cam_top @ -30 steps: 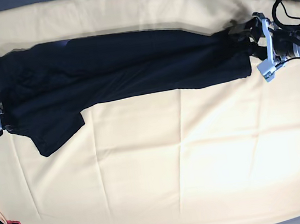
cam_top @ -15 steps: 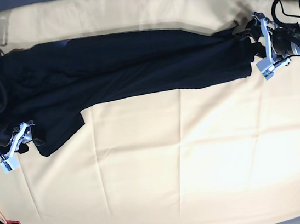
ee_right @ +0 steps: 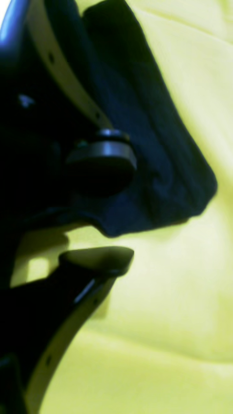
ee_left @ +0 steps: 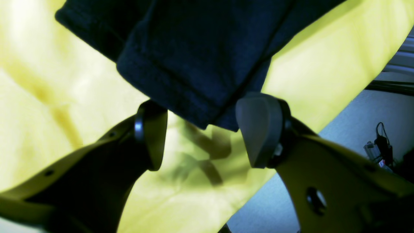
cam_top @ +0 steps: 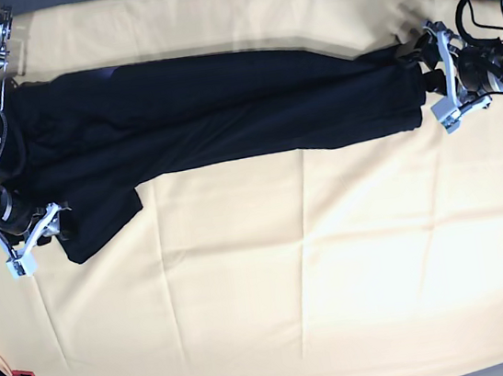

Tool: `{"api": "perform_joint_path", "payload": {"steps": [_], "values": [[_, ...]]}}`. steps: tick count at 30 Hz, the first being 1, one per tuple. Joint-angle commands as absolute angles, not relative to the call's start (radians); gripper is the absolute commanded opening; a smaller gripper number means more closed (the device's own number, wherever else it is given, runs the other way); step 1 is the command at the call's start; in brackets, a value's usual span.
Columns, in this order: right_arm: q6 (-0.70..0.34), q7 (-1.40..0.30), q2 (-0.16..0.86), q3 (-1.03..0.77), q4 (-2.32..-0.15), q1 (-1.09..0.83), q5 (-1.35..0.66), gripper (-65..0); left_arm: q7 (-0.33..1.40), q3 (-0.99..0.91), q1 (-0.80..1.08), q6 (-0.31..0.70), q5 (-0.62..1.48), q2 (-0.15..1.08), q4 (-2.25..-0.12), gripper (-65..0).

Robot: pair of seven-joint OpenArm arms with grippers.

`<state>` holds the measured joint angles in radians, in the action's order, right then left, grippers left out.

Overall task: Fold the T-shirt properly
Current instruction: 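Lay the folded hem down and open both grippers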

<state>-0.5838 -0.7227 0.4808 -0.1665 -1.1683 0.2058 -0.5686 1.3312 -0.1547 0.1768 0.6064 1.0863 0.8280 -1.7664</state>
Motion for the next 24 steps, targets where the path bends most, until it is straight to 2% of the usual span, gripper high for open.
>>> {"api": "perform_joint_path", "payload": {"steps": [1,5,6,9,15,21,24], "values": [[-0.584,-0.712,0.493,-0.173,-1.169,0.227,-0.579,-37.2,1.324,-0.165,0.168,0.606,1.090,0.849,-1.776,-25.8],[-0.609,-0.670,0.495,-0.173,-1.167,0.236,-0.585,-61.6,1.301,-0.165,0.168,0.607,1.088,0.849,-1.776,-25.8],[-0.638,-0.673,0.496,-0.173,-1.168,0.242,-0.609,-65.0,1.300,-0.165,0.168,0.607,1.089,0.848,-1.776,-25.8],[-0.698,-0.721,0.501,-0.173,-1.171,0.260,-0.734,-65.0,1.302,-0.165,0.168,0.606,1.087,0.849,-1.776,-25.8],[-0.698,-0.884,0.502,-0.198,-1.225,0.266,-0.922,-65.0,1.297,-0.165,0.168,0.606,1.070,0.851,-1.776,-25.8],[-0.698,-1.189,0.504,-0.286,-1.329,0.254,-1.220,-65.0,1.286,-0.165,0.168,0.606,1.069,0.851,-1.776,-25.8],[-0.698,-1.327,0.541,-0.293,-1.388,0.202,-1.422,-65.0,1.285,-0.165,0.168,0.607,1.069,0.851,-1.776,-25.8]]}}
